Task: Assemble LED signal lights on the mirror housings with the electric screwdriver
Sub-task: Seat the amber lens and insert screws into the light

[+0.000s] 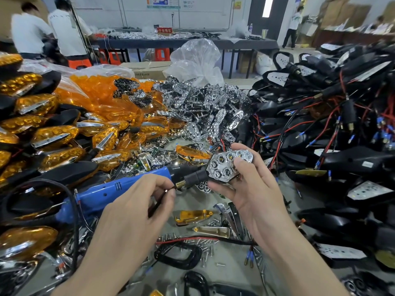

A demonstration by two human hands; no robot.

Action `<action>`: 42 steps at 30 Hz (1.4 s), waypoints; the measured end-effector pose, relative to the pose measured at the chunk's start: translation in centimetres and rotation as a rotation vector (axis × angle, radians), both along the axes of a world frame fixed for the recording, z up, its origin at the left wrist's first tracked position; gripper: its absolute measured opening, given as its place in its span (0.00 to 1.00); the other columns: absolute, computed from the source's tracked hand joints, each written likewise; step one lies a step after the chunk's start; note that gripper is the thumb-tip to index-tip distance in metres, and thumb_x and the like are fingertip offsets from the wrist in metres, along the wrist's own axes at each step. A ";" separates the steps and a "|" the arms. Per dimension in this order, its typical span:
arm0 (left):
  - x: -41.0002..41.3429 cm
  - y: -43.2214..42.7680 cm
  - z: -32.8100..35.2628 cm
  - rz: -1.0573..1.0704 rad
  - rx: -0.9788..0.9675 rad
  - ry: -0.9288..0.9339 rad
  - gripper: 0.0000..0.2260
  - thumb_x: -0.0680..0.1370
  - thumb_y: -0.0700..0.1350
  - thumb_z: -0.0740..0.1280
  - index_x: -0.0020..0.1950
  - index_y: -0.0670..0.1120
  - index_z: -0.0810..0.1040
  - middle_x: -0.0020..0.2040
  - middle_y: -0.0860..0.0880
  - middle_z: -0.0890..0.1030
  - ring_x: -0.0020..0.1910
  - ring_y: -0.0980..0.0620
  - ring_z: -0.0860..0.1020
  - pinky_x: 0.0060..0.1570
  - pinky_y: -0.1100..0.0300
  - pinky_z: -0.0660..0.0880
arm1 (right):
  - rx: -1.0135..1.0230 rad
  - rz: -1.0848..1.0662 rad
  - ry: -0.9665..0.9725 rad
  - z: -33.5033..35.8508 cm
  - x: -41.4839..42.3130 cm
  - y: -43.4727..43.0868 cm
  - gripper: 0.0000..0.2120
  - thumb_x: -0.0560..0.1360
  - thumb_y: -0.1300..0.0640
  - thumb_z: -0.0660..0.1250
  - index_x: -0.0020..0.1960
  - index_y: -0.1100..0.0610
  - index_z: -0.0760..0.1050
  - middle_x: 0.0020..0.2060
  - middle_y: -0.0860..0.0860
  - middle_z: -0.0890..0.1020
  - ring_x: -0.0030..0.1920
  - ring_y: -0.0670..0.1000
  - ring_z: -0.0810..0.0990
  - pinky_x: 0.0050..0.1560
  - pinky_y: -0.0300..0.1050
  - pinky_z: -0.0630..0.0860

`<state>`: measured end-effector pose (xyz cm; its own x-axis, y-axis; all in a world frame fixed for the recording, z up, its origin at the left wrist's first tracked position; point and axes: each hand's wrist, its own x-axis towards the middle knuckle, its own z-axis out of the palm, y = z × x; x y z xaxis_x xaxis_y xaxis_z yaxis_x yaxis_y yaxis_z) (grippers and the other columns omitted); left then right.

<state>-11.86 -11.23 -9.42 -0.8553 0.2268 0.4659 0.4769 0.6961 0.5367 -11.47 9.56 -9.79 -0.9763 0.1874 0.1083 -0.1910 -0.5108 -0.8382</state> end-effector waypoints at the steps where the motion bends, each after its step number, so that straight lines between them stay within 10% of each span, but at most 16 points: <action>1: 0.0 0.0 -0.1 -0.007 0.005 -0.006 0.02 0.76 0.54 0.65 0.46 0.61 0.72 0.41 0.68 0.75 0.36 0.67 0.74 0.32 0.71 0.69 | 0.001 -0.007 -0.002 -0.1 0.0 0.0 0.10 0.80 0.57 0.66 0.59 0.52 0.81 0.46 0.57 0.83 0.50 0.57 0.81 0.45 0.51 0.84; 9: -0.2 -0.3 0.2 -0.174 0.167 -0.242 0.13 0.75 0.66 0.57 0.50 0.61 0.75 0.37 0.54 0.81 0.31 0.54 0.77 0.30 0.54 0.75 | 0.027 -0.043 -0.036 -0.1 -0.3 -0.2 0.10 0.74 0.55 0.67 0.54 0.50 0.84 0.44 0.58 0.81 0.47 0.56 0.83 0.41 0.49 0.84; 18: 0.0 -0.2 0.4 -0.064 0.034 -0.117 0.01 0.76 0.57 0.62 0.46 0.62 0.73 0.40 0.68 0.77 0.36 0.66 0.76 0.34 0.73 0.70 | 0.021 -0.067 -0.041 -0.1 -0.3 -0.3 0.09 0.80 0.59 0.65 0.53 0.50 0.83 0.42 0.57 0.83 0.48 0.61 0.73 0.40 0.48 0.83; 42: -1.6 -0.5 0.4 -0.219 0.244 -0.528 0.18 0.71 0.68 0.58 0.47 0.59 0.81 0.32 0.52 0.78 0.29 0.56 0.75 0.32 0.59 0.74 | 0.023 -0.031 -0.023 0.1 -0.4 0.2 0.10 0.74 0.58 0.65 0.50 0.50 0.83 0.43 0.56 0.82 0.41 0.53 0.84 0.38 0.48 0.82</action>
<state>-13.49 -11.68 -8.97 -0.9301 0.3636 0.0527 0.2213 0.4398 0.8704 -11.88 9.77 -9.64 -0.9724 0.2149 0.0904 -0.1867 -0.4852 -0.8542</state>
